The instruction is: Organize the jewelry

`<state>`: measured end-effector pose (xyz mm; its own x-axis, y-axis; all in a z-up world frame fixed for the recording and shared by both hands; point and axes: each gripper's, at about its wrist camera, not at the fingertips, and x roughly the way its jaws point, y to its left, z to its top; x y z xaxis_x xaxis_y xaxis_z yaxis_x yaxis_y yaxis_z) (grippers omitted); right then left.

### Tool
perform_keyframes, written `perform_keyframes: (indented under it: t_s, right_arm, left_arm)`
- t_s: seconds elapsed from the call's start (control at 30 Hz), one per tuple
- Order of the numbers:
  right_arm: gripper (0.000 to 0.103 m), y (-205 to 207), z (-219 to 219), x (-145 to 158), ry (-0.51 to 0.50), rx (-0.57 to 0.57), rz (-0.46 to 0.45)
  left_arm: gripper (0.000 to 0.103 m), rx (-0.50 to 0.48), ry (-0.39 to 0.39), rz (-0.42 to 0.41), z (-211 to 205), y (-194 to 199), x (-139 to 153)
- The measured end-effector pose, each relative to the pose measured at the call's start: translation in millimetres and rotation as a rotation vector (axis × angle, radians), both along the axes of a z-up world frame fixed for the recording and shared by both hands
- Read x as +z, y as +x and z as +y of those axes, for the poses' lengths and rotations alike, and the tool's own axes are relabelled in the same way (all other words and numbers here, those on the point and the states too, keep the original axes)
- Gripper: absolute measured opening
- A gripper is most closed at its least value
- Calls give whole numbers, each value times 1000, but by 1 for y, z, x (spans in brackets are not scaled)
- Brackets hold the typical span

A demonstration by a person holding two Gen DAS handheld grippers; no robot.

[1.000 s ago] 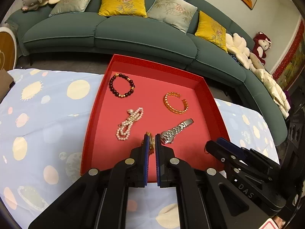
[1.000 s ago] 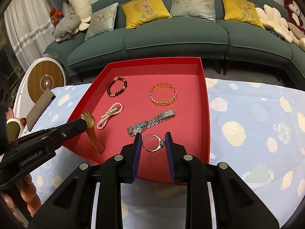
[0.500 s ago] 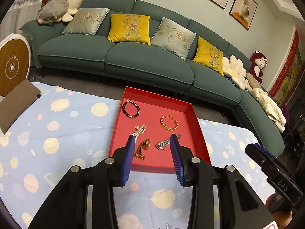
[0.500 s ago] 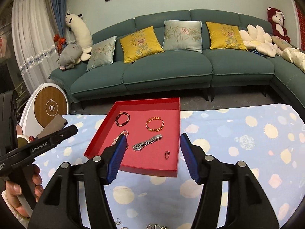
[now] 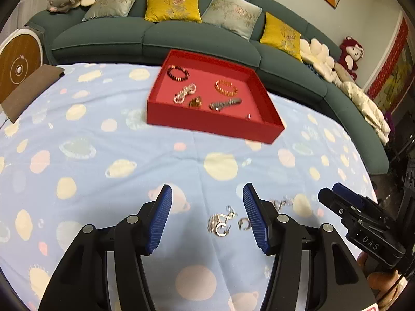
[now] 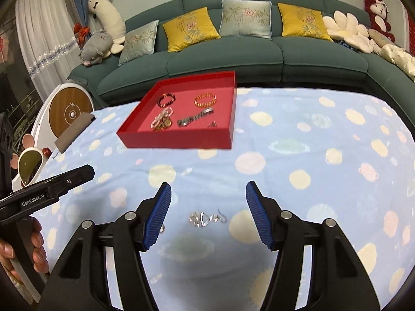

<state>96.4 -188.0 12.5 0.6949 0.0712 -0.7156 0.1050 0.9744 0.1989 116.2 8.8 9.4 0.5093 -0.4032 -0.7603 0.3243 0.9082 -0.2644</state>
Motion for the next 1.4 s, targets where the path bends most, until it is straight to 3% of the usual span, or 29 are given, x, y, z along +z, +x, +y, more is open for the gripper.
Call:
perform_keyframes:
  t_s: [0.2,0.4,0.6,0.77,0.83,0.9,1.03,1.4]
  right_arm:
    - [58,-14,2,-31,-33,35,72]
    - [58,-11,1,-41,-29,39,90]
    - [58,-5,2,-42,-31,50,92]
    - [58,-3,-1,-51,-34,49,113]
    - [58,-2,-1,-55,-36,49,120]
    - [58,0,-1,-58,-36,51,125]
    - [57,5,-1,-60,-33,63,123]
    - [36,21,-8,-66,28,50,112]
  left_arm:
    - [54,-85,98,-24,-19,-21,-33]
    - [54,-86,91,8,-28,-8,-52]
    - [54,-151,110,5,-54,-2,-62]
    - [37,-183,158,-44,-69,-3,-66]
    - [21,-187,145,-41,-70,-1,-66]
    - [0,-195,123,-23,-70,2,-66]
    - [0,-192,87,-4,-69,4,-65]
    - [0,-151,-27,-22,-46,7,-30]
